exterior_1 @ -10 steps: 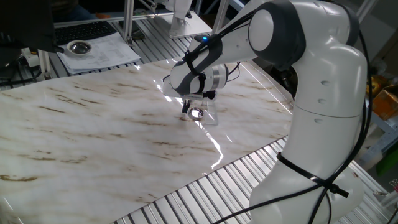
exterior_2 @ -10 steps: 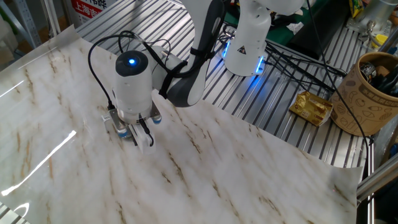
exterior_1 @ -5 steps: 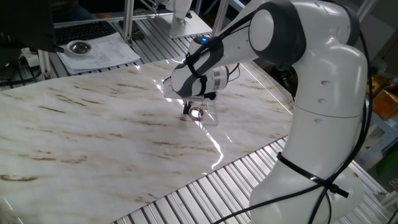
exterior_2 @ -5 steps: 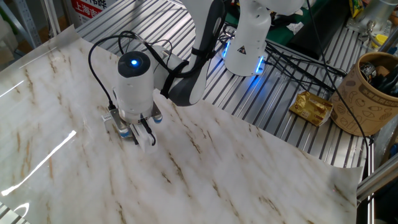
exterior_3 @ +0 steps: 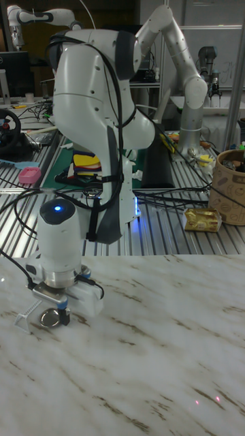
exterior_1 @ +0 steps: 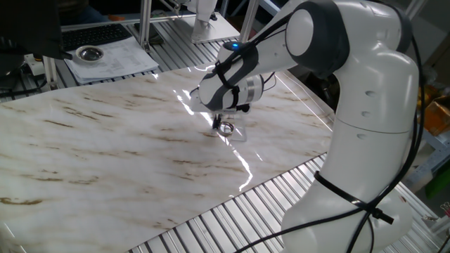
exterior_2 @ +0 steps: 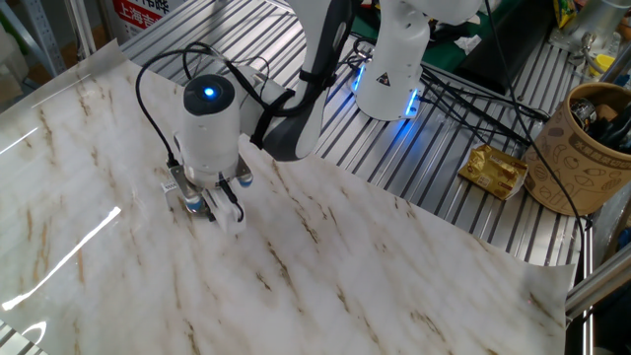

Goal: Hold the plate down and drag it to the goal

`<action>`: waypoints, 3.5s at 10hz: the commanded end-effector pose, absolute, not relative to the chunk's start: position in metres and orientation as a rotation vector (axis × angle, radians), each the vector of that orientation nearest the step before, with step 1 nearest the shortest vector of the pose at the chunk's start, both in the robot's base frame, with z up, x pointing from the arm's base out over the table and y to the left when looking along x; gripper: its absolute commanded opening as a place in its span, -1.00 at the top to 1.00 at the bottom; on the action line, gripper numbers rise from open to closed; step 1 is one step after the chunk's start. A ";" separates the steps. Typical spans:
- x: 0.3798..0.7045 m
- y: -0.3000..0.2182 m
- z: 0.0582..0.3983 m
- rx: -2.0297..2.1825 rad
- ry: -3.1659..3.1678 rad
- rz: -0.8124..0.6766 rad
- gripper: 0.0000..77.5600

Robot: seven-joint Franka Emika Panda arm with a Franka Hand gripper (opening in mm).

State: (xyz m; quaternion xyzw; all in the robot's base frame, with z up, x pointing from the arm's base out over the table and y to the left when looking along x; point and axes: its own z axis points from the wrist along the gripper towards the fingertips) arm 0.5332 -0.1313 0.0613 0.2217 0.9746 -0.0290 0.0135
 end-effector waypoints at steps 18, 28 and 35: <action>0.520 -0.150 0.062 0.536 3.040 -0.308 1.00; 0.534 -0.133 0.083 0.706 3.030 -0.100 1.00; 0.543 -0.093 0.146 0.661 3.067 -0.016 1.00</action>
